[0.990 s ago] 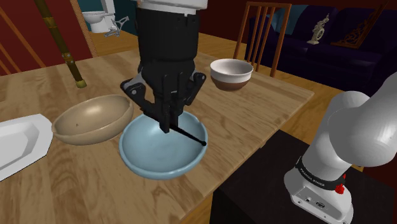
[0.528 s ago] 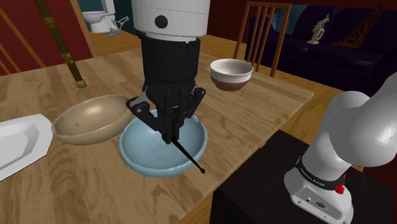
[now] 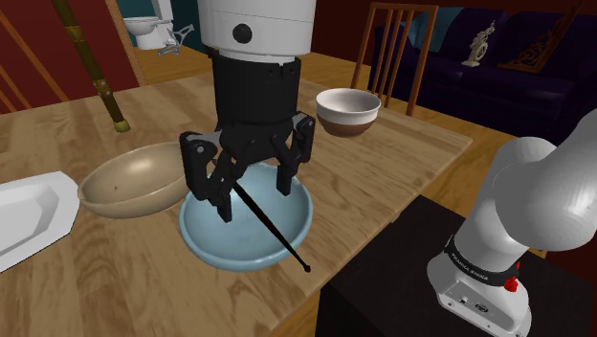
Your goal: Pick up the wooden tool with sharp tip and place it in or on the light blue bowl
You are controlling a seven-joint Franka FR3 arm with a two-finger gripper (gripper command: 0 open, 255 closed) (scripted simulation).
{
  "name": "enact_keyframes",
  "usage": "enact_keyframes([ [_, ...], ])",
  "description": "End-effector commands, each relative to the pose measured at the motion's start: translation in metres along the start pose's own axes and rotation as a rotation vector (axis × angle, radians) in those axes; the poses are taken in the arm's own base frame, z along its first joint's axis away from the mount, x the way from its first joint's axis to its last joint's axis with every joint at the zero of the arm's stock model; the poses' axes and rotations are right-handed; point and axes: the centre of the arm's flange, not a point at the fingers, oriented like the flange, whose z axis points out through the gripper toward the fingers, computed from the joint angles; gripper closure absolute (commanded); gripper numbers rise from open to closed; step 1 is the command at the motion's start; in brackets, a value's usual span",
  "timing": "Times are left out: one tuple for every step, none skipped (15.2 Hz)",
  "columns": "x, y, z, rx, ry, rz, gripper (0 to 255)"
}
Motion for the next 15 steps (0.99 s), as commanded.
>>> enact_keyframes([
  [0.0, 0.0, 0.0, 0.0, 0.0, 0.0, 0],
  [0.0, 0.0, 0.0, 0.0, 0.0, 0.0, 0],
  [0.0, 0.0, 0.0, 0.0, 0.0, 0.0, 0],
  [0.0, 0.0, -0.013, 0.0, 0.0, 0.0, 0],
  [0.0, 0.0, -0.026, 0.0, 0.0, 0.0, 0],
  [0.0, 0.0, -0.04, 0.0, 0.0, 0.0, 0],
  [0.0, 0.0, -0.05, 0.0, 0.0, 0.0, 0],
  [0.0, 0.0, -0.05, 0.0, 0.0, 0.0, 0],
  [0.0, 0.0, -0.05, 0.0, 0.0, 0.0, 0],
  [0.0, 0.0, -0.05, 0.0, 0.0, 0.0, 0],
  [0.0, 0.0, -0.05, 0.0, 0.0, 0.0, 0],
  [0.0, 0.0, -0.05, 0.0, 0.0, 0.0, 0],
  [0.0, 0.0, -0.05, 0.0, 0.0, 0.0, 0],
  [0.0, 0.0, -0.05, 0.0, 0.0, 0.0, 0],
  [0.0, 0.0, -0.05, 0.0, 0.0, 0.0, 0],
])
